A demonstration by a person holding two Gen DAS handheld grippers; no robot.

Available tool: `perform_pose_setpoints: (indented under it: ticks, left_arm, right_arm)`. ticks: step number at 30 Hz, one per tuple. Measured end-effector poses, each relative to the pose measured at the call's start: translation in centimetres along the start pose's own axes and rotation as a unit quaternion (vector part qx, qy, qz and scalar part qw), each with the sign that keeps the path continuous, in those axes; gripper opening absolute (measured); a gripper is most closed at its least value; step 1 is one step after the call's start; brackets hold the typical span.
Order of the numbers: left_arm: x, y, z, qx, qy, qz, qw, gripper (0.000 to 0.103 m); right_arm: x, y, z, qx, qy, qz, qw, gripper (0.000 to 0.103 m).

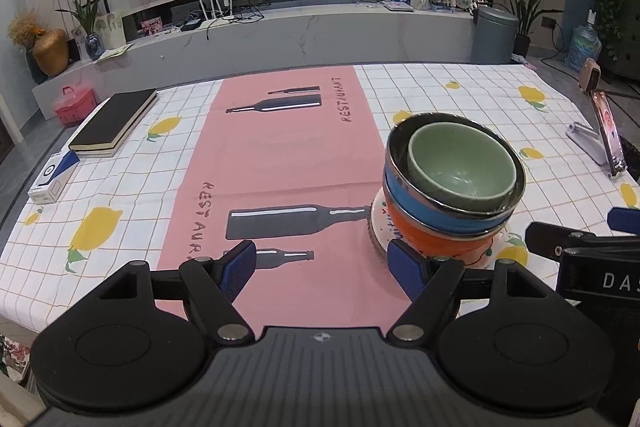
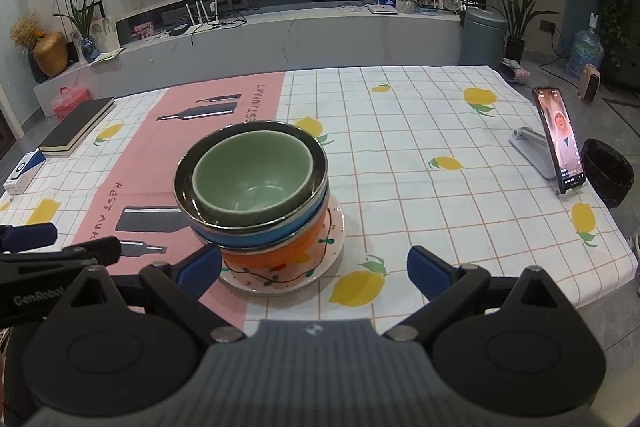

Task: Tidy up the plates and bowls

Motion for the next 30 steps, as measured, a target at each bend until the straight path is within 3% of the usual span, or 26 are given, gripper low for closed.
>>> perform_pose_setpoints:
  ticks: [30]
  left_arm:
    - [-1.1,-0.5,0.0,0.008,0.019,0.002,0.9998,0.088]
  right_arm:
    - [-0.5,-0.6,0.1,-0.019,0.012,0.012,1.000,0.097]
Point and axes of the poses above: each gripper's, at about its wrist camera, not at the fingertips, and y roughly against the way its jaws point, x to its right, z to its underside, the point moved 3 cm from there along -y, roughly the way its jaws point, and after that the axes turned 10 degrees about x, right-handed, at the moved point
